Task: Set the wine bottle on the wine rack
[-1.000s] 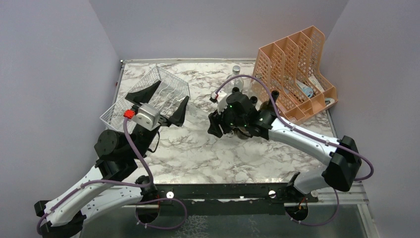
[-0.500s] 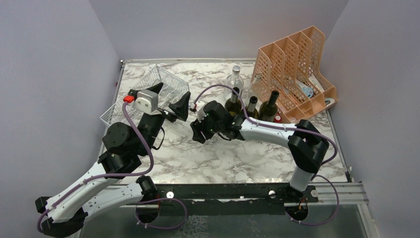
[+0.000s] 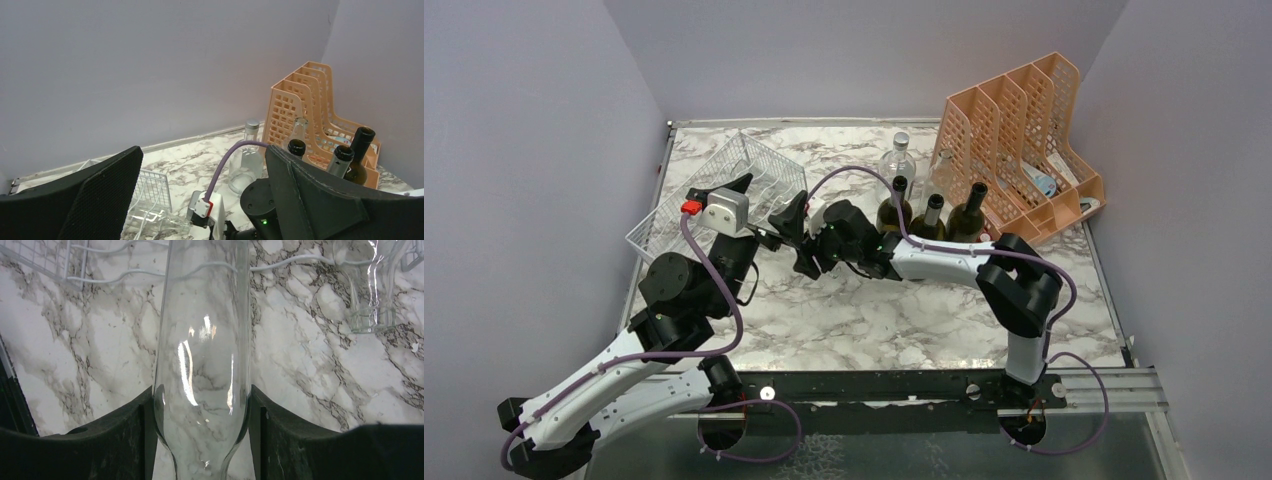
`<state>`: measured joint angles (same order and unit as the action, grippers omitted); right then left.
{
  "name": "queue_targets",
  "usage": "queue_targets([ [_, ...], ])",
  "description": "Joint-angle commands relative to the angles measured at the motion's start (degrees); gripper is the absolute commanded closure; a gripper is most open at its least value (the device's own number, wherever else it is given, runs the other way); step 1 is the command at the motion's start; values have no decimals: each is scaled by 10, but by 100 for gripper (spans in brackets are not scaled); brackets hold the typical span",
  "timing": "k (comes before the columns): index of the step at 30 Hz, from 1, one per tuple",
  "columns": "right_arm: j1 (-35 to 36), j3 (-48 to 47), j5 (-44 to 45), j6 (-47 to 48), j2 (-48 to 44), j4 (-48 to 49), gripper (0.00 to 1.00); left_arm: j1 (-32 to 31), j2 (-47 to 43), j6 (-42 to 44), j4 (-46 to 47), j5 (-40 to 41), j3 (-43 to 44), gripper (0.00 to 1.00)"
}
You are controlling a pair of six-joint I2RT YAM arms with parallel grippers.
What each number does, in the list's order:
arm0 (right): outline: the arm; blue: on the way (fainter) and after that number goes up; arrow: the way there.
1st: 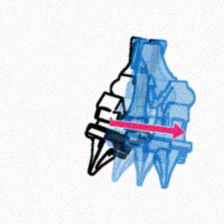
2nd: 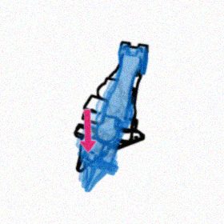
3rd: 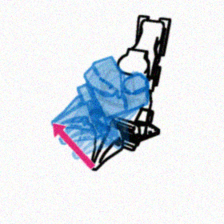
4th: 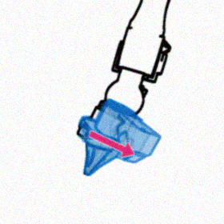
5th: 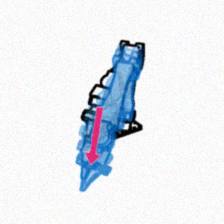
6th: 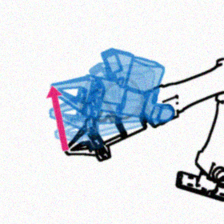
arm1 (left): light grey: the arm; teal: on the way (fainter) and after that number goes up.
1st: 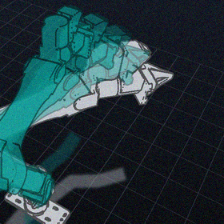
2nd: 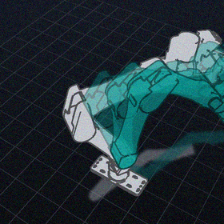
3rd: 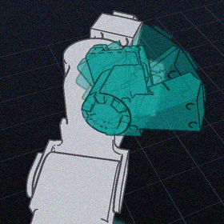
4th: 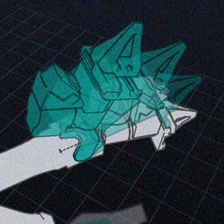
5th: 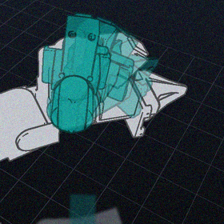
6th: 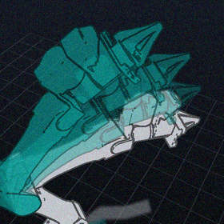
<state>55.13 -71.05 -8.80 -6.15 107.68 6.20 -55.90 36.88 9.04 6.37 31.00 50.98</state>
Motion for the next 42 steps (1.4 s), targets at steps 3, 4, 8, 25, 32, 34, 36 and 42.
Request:
queue_targets([
  [3, 4, -48, 4, -14, 49, 181, 99, 0, 8, 9, 18, 9, -2, 1],
  [4, 4, -54, 6, -17, 59, 195, 99, 0, 9, 9, 18, 8, -2, 1],
  [8, 4, -104, 4, -17, 106, 204, 99, 0, 13, 13, 15, 6, 0, 1],
  [25, 3, -314, 24, -60, 259, 150, 99, 0, 30, 11, 13, -5, 6, 1],
  [32, -4, -372, 29, -110, 300, 107, 96, 0, 29, 9, 12, -6, 5, 1],
  [34, -5, -392, 22, -130, 315, 86, 94, 0, 30, 9, 11, -9, 7, 1],
  [36, -7, -397, 16, -145, 322, 83, 89, 0, 29, 9, 8, -9, 9, 1],
  [42, -14, -394, 8, -176, 328, 84, 68, 0, 25, 6, 9, -9, 8, 1],
])
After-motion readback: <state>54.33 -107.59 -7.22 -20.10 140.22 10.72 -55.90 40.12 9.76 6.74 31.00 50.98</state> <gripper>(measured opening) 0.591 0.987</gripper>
